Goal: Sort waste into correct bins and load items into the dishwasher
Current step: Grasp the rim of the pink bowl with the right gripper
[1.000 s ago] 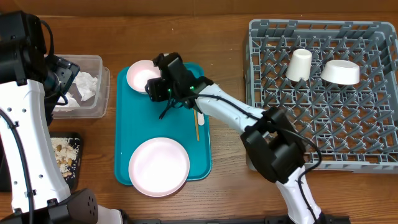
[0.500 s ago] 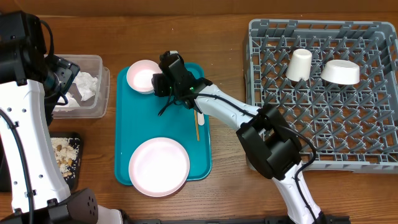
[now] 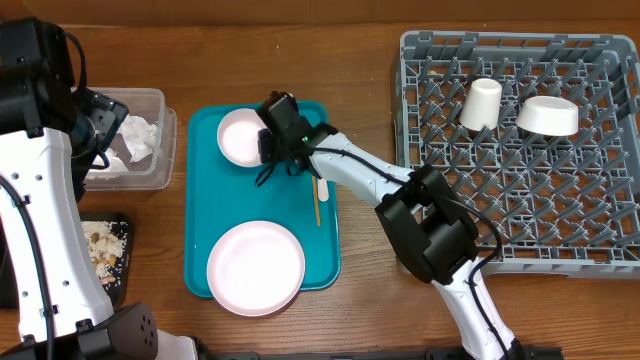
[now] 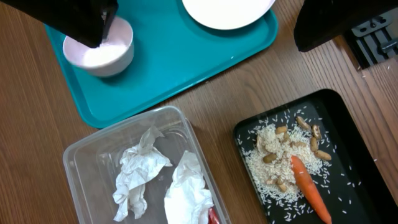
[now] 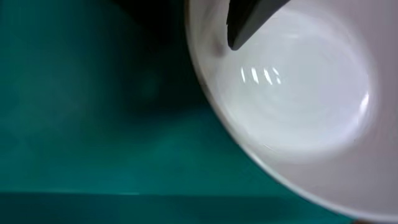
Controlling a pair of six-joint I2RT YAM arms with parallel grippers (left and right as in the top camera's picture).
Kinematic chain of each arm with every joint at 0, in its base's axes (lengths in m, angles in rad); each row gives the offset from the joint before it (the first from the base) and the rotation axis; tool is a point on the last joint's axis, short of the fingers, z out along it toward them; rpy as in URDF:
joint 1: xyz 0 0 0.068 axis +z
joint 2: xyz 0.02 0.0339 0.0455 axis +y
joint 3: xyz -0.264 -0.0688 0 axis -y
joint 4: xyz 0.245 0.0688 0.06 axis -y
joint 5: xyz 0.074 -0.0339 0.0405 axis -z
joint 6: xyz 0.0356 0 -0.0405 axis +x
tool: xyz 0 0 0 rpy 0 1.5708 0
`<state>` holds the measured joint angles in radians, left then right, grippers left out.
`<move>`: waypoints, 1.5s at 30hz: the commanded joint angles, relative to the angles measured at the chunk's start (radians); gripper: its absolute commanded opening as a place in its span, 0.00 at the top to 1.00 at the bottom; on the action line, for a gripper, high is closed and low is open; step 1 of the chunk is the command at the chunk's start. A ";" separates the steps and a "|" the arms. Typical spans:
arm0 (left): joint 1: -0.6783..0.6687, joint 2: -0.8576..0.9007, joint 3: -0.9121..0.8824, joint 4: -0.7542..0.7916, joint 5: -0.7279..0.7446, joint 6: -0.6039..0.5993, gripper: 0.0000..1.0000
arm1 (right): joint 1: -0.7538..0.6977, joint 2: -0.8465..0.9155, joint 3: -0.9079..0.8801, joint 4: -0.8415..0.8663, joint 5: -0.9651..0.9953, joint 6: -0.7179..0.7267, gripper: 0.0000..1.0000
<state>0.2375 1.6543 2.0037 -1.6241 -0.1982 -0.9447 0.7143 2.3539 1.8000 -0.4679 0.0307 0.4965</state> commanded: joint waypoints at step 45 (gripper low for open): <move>0.004 0.006 0.007 0.002 -0.003 -0.021 0.00 | 0.108 0.005 0.150 -0.230 -0.137 -0.504 0.96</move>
<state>0.2375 1.6543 2.0037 -1.6238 -0.1978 -0.9447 0.8242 2.3447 1.9060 -0.6914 -0.1070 -0.0502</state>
